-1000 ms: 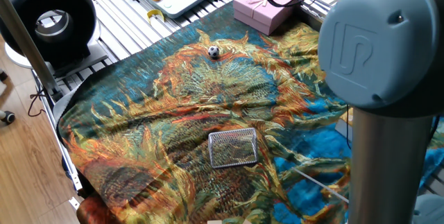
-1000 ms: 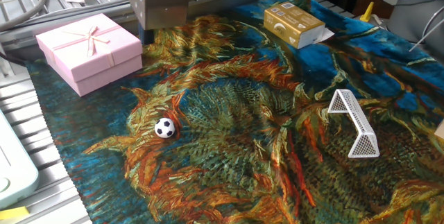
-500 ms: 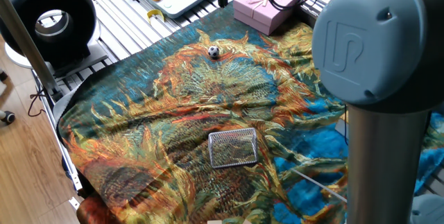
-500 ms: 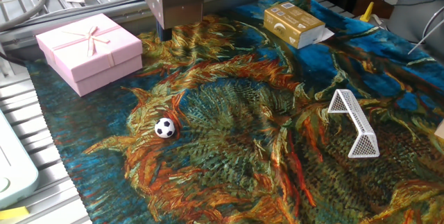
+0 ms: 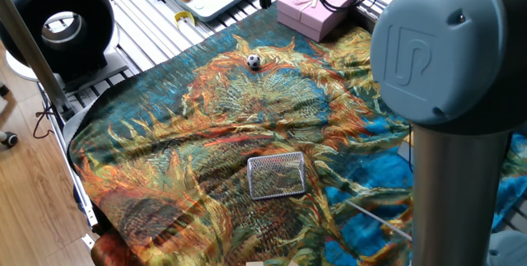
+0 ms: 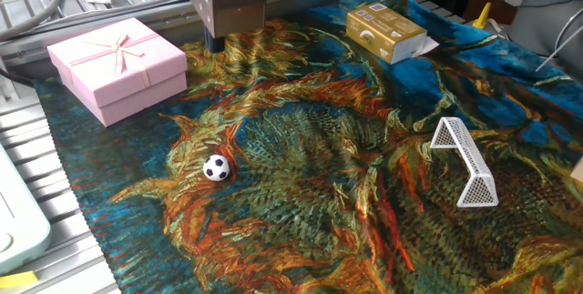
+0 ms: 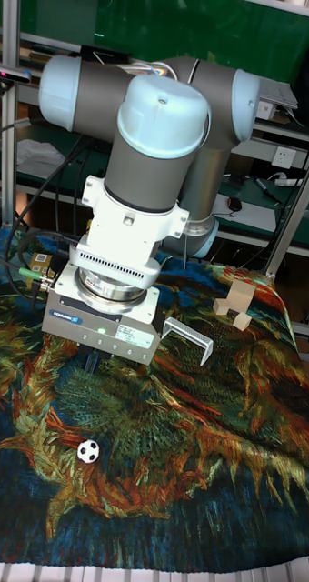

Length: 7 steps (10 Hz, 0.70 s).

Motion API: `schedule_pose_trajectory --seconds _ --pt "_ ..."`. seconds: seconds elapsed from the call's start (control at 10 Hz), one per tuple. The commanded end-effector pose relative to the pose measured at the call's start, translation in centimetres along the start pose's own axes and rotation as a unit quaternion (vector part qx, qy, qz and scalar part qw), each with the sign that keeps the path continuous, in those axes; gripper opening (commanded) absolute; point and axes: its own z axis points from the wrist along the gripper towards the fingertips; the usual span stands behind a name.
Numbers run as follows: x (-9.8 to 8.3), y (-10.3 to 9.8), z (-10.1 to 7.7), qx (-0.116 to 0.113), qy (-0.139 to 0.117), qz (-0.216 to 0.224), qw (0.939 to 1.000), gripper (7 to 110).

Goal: Push the soccer ball into the goal

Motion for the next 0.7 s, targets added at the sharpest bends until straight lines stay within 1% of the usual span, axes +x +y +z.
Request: schedule_pose_trajectory --seconds 0.0,0.2,0.3,0.5,0.6 --pt "0.1 0.4 0.0 -0.009 0.003 0.001 1.0000 7" --pt "-1.1 0.9 1.5 -0.014 0.004 0.000 0.9999 7" --pt "-1.5 0.9 2.3 -0.012 0.003 -0.002 0.9999 7" --pt "-2.2 0.0 3.3 0.006 0.000 -0.011 0.9999 7" --pt "-2.6 -0.5 3.9 0.012 -0.001 -0.014 0.9998 7"
